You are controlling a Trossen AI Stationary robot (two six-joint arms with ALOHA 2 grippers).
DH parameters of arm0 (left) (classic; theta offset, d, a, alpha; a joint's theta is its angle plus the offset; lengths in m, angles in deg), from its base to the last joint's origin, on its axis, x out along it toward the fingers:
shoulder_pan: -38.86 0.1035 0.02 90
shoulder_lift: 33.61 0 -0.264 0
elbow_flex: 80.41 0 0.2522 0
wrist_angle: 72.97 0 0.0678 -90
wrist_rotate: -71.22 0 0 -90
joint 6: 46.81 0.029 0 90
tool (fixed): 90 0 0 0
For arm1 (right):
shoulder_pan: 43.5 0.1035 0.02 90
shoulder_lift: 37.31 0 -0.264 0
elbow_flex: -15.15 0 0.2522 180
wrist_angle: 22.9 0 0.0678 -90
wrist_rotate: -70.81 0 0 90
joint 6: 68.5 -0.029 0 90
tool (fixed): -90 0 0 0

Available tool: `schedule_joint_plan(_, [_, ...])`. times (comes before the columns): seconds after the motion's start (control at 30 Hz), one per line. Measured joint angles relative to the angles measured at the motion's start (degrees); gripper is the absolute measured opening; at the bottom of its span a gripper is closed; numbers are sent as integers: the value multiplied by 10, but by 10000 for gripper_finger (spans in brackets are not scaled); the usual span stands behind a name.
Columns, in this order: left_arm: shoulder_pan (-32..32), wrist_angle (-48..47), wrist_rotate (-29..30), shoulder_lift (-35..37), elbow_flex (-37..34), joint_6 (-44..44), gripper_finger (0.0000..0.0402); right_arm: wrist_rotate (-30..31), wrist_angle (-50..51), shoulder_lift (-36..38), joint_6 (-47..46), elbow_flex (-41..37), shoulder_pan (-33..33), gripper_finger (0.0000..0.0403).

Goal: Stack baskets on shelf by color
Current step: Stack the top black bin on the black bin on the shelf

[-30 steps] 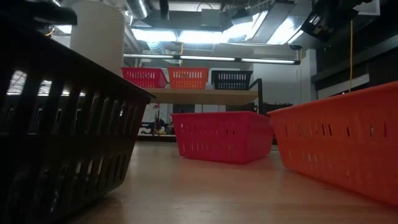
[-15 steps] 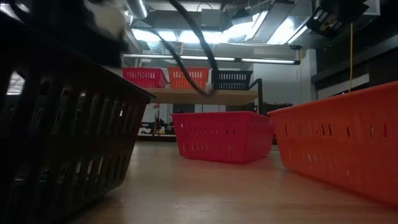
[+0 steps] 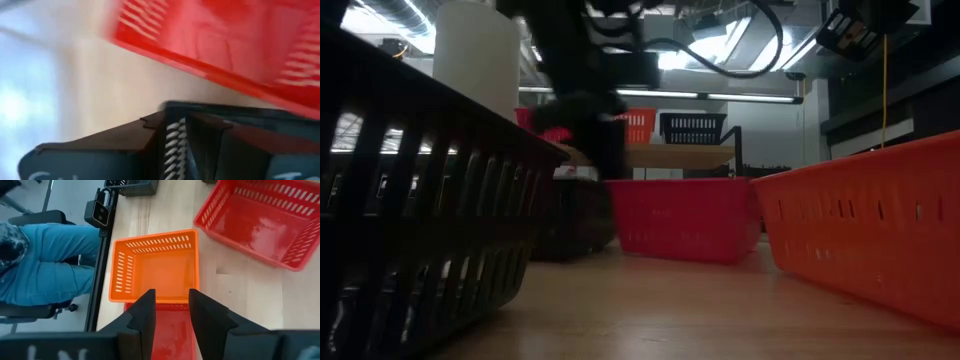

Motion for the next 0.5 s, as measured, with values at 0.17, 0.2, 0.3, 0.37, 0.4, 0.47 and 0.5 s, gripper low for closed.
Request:
schedule_joint_plan(0.17, [35, -20, 3, 5, 14, -16, 66, 0, 0, 0, -17, 0, 0, 116])
schedule_joint_plan(0.2, [35, -43, 3, 8, 25, -19, 66, 0, 0, 0, -17, 0, 0, 116])
schedule_joint_plan(0.3, [27, -112, 8, 34, 69, -32, 66, 0, -3, 0, -15, 0, 0, 116])
schedule_joint_plan(0.37, [16, -169, 13, 54, 104, -39, 66, 0, -21, 0, -15, 0, 0, 116])
schedule_joint_plan(0.4, [9, -199, 13, 62, 121, -48, 66, 0, -38, -1, -15, 0, 0, 116])
schedule_joint_plan(0.47, [-9, -275, 10, 83, 154, -76, 66, 7, -95, -9, -16, 0, 0, 116])
schedule_joint_plan(0.5, [-17, -311, 7, 95, 168, -87, 66, 12, -125, -16, -16, 0, 0, 116])
